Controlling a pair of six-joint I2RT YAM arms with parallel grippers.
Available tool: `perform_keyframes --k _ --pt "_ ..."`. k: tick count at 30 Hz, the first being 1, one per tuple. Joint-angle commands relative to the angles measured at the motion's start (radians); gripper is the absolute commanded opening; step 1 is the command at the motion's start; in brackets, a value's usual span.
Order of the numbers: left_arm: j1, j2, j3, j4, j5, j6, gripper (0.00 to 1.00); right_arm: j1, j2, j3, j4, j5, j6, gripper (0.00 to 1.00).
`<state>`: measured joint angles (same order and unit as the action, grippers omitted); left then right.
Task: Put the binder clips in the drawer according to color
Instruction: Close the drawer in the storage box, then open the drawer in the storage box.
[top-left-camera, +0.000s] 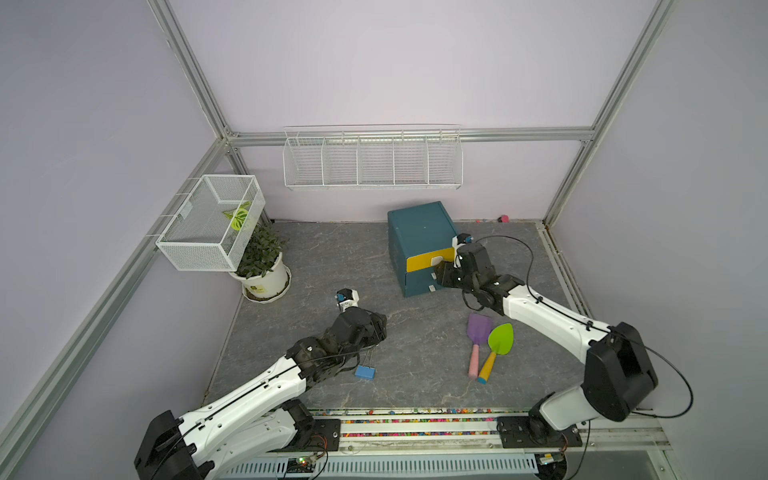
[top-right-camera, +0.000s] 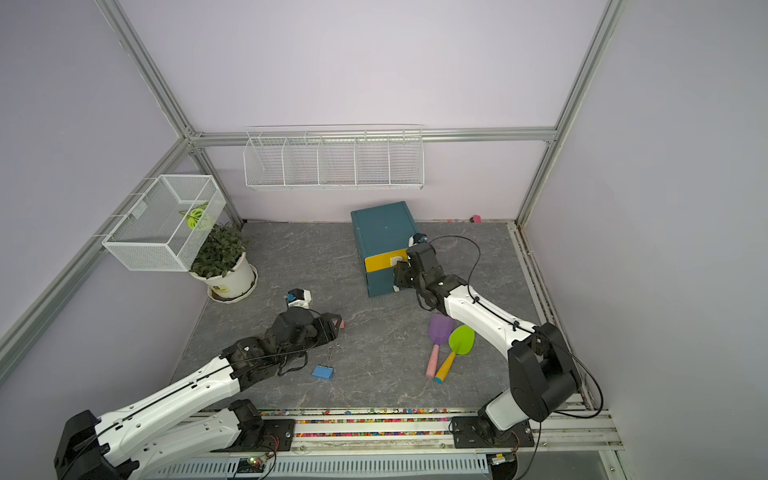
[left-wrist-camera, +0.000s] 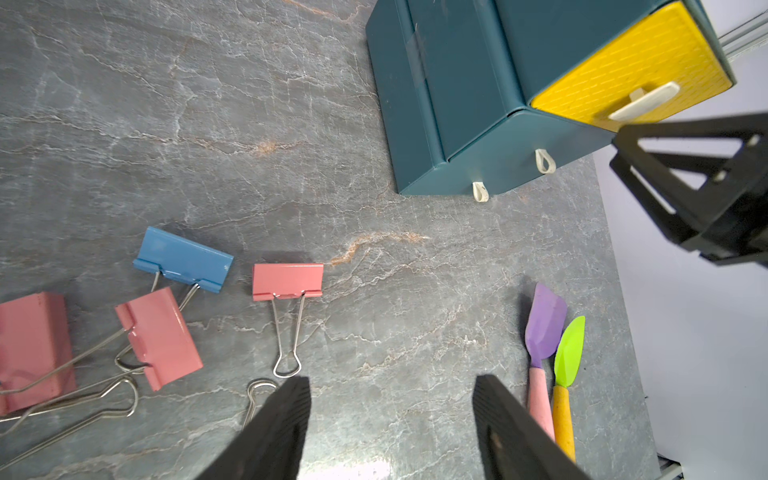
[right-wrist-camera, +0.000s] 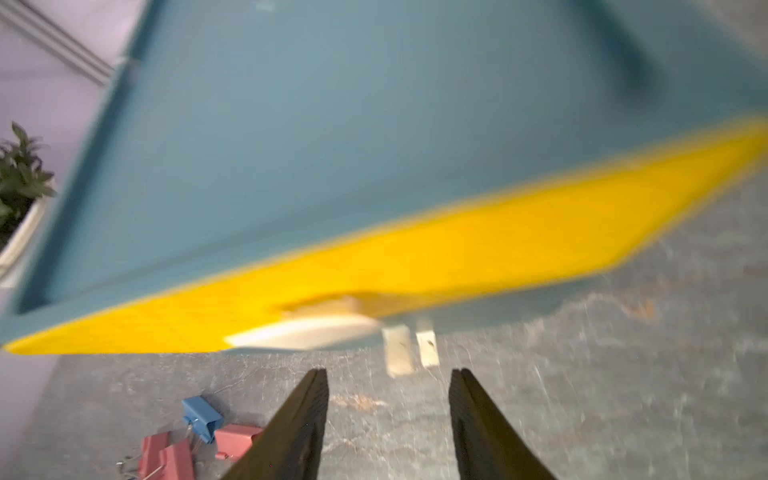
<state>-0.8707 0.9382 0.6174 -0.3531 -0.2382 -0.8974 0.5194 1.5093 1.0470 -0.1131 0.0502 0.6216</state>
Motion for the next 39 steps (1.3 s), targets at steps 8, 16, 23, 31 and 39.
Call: perform_keyframes --k 8,16,23,31,39 --pt "-0.004 -0.014 -0.027 0.017 0.003 -0.009 0.67 -0.068 0.048 -0.102 0.221 -0.247 0.282 0.49" --pt "-0.004 -0.026 -0.025 0.006 -0.002 -0.006 0.67 -0.075 0.128 -0.159 0.404 -0.285 0.408 0.43" --pt "-0.004 -0.042 -0.025 0.000 -0.003 -0.007 0.67 -0.075 0.136 -0.195 0.474 -0.258 0.463 0.37" --pt "-0.004 -0.041 -0.025 0.005 0.003 -0.005 0.67 -0.074 0.154 -0.252 0.601 -0.227 0.557 0.31" --pt "-0.004 -0.047 -0.027 -0.001 0.003 -0.006 0.67 -0.074 0.158 -0.277 0.690 -0.199 0.602 0.28"
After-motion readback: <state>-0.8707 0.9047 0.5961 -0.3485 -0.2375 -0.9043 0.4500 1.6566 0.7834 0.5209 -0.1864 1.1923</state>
